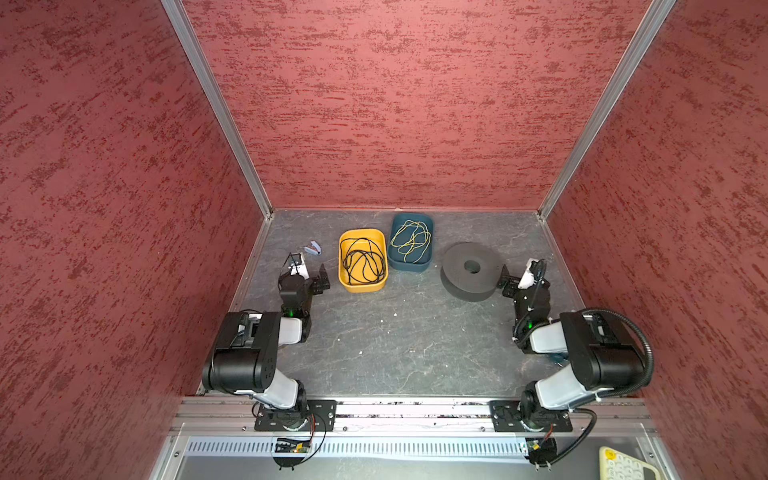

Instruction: Wrap the cables

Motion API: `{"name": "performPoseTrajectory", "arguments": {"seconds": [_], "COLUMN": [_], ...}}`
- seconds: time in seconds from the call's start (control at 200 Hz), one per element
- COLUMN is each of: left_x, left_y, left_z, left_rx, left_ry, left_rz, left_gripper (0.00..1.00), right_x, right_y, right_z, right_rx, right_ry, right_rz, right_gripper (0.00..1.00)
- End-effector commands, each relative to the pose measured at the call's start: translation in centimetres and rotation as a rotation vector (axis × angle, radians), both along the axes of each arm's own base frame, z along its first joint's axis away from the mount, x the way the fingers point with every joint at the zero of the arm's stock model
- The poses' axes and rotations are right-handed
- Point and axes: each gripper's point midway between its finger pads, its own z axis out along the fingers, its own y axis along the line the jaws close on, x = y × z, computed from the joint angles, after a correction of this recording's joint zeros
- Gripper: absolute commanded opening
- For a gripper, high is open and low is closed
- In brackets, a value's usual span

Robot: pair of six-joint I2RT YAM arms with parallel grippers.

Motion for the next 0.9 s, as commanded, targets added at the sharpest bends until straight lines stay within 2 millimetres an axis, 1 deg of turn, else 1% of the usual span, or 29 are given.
{"name": "performPoseTrajectory", "arguments": {"seconds": [0.0, 0.797, 0.897], "left_x": [0.2, 0.3, 0.4], "left_y": [-0.1, -0.3, -0.6], "left_z": [0.7, 0.8, 1.3], "left_rx": [-0.002, 0.013, 0.025], "left_ry": [-0.031, -0.032, -0.024], "left_rz": [-0.001, 0.000, -0.012], "left_gripper": [1.00, 0.99, 0.99], "right_x": [0.3, 0.2, 0.3], "right_y": [-0.1, -0.1, 1.5], "right_z": [0.9, 0.9, 1.5], "right_rx": [-0.016, -0.016, -0.050], "right_ry": [-0.025, -0.025, -0.032], "right_rz": [0.003, -0.002, 0.084], "right_gripper": [0.99, 0.99, 0.99]}}
